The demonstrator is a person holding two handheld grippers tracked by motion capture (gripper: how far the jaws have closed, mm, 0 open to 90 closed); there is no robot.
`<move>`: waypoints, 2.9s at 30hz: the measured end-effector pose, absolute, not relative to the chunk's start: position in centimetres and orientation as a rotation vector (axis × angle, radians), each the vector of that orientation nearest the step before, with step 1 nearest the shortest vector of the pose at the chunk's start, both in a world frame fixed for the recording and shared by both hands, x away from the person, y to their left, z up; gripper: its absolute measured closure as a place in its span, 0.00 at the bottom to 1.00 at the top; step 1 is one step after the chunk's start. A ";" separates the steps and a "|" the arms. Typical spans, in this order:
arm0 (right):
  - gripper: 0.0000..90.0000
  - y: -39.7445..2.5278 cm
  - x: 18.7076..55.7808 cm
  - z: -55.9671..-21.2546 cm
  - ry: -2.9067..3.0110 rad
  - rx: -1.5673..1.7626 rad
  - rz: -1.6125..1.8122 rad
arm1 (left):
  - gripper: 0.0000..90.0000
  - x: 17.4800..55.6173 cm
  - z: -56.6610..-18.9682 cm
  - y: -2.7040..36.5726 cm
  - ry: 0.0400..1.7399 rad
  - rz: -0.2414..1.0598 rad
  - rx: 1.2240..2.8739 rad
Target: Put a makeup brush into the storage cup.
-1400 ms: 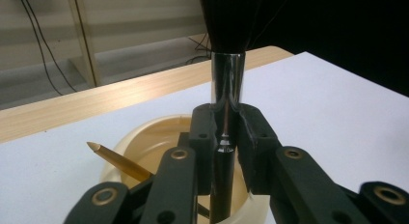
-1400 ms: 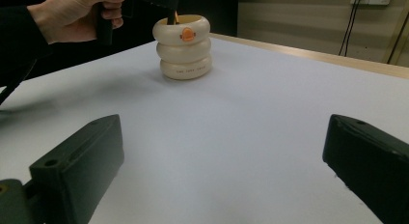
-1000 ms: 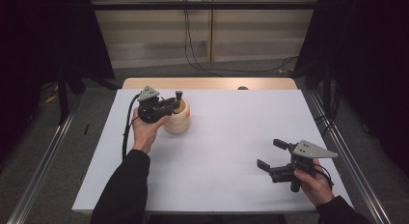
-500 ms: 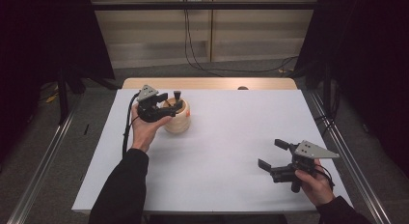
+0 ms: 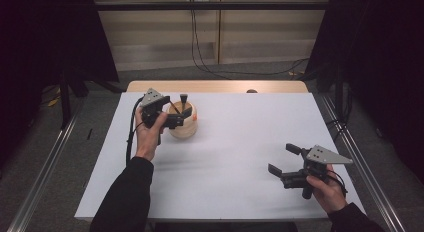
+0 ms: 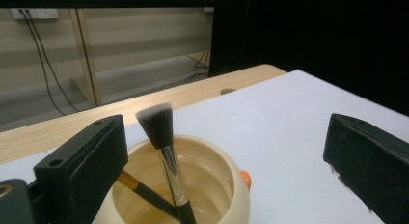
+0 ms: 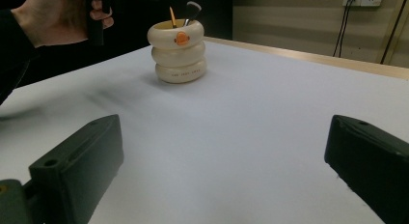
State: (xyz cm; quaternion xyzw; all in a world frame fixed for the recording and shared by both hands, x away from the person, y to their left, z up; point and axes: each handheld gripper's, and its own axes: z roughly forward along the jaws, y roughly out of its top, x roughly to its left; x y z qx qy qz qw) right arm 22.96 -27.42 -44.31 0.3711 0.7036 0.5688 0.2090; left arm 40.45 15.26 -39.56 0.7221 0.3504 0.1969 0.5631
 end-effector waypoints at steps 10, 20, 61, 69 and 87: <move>0.00 -27.4 23.0 -44.3 1.948 1.036 1.571 | 0.01 38.2 -39.1 15.9 0.824 0.525 1.670; 0.00 -27.3 22.9 -44.4 1.961 1.023 1.563 | 0.01 36.0 -39.1 16.7 0.834 0.527 1.649; 0.00 -28.0 22.2 -44.3 1.929 1.038 1.512 | 0.02 26.0 -41.5 20.5 0.848 0.560 1.660; 0.00 -28.3 22.2 -44.3 1.927 1.033 1.476 | 0.01 24.2 -42.1 21.3 0.863 0.616 1.632; 0.00 -28.5 22.1 -44.6 1.931 1.021 1.476 | 0.01 22.4 -43.6 22.5 0.873 0.606 1.619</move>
